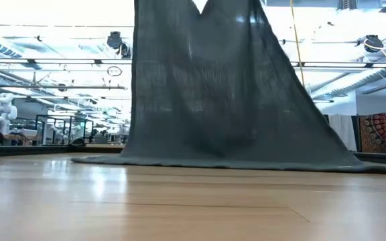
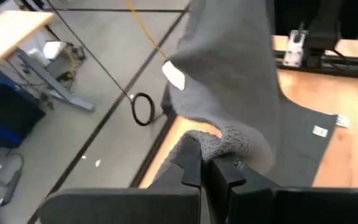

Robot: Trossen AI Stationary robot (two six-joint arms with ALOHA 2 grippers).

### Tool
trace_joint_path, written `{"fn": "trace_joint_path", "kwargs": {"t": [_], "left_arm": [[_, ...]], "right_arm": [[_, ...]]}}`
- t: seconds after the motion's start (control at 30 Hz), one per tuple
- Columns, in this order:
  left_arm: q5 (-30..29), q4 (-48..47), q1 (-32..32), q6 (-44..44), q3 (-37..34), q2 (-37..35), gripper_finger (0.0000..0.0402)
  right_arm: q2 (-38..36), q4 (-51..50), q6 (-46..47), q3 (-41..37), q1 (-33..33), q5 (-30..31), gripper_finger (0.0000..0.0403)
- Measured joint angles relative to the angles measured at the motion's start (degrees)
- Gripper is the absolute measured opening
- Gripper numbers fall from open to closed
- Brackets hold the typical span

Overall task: Roll towel
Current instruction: Fold the gray towel on the center of table

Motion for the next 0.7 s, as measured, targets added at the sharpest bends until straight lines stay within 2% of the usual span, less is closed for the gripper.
{"fn": "trace_joint_path", "kwargs": {"t": [0.2,0.33,0.43,0.57,0.7], "left_arm": [[3.67,0.39,-0.57,-0.01,-2.03,-0.02,0.0002],[3.37,-1.34,0.01,0.38,-4.02,-0.11,0.0002],[3.26,0.0,1.91,4.43,-8.13,-0.11,0.0002],[4.74,6.84,5.73,12.45,-16.5,-0.09,0.0002],[5.0,20.11,11.35,19.26,-25.76,-0.07,0.0002]], "right_arm": [[-0.21,-1.54,1.44,0.07,1.18,-2.72,0.0],[-0.03,-12.09,4.04,0.04,1.26,-2.7,0.0],[0.02,-18.96,4.27,0.01,-0.51,-2.67,0.0],[0.78,-20.83,1.32,-0.01,-4.95,-2.32,0.0],[2.0,-19.86,-4.4,0.01,-11.6,-2.54,0.0]]}}
